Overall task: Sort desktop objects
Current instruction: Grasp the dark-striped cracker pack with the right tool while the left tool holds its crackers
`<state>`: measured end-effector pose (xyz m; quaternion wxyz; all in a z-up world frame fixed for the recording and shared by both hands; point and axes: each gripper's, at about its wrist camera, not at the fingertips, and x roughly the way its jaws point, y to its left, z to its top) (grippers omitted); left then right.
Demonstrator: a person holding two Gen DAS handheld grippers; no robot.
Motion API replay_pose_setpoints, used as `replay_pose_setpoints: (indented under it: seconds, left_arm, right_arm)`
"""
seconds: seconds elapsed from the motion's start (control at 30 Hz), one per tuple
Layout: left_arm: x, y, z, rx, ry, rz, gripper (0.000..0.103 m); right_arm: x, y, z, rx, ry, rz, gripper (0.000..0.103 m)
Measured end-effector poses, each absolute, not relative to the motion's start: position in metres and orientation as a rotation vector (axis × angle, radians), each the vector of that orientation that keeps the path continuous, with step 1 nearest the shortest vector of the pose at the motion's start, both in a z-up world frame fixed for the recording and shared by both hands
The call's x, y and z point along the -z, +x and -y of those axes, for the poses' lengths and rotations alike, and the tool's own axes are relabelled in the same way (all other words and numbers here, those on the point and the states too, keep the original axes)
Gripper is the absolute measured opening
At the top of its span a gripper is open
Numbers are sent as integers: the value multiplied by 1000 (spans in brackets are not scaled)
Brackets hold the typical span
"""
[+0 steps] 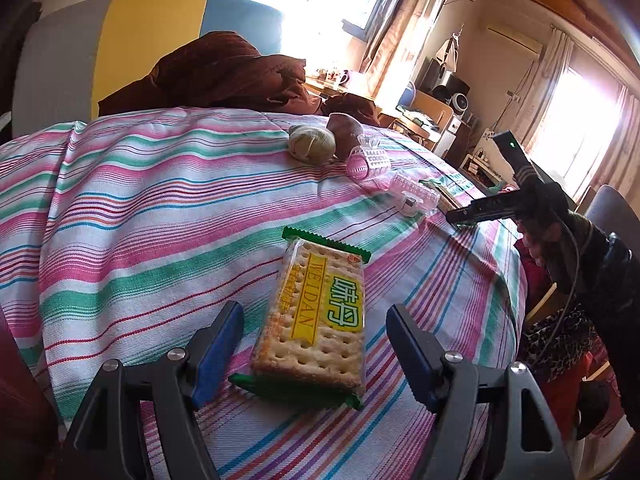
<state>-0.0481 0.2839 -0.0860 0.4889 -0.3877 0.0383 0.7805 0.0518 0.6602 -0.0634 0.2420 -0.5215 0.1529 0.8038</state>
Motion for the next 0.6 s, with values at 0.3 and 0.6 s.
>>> replay_pose_setpoints:
  seconds: [0.3, 0.6]
  left_arm:
    - [85, -54, -280, -1873, -962, -34, 75]
    - [76, -58, -282, -1940, -985, -72, 74]
  right_arm:
    - [69, 62, -652, -2275, -1255, -489, 73]
    - [75, 55, -639, -2264, -1192, -371, 59]
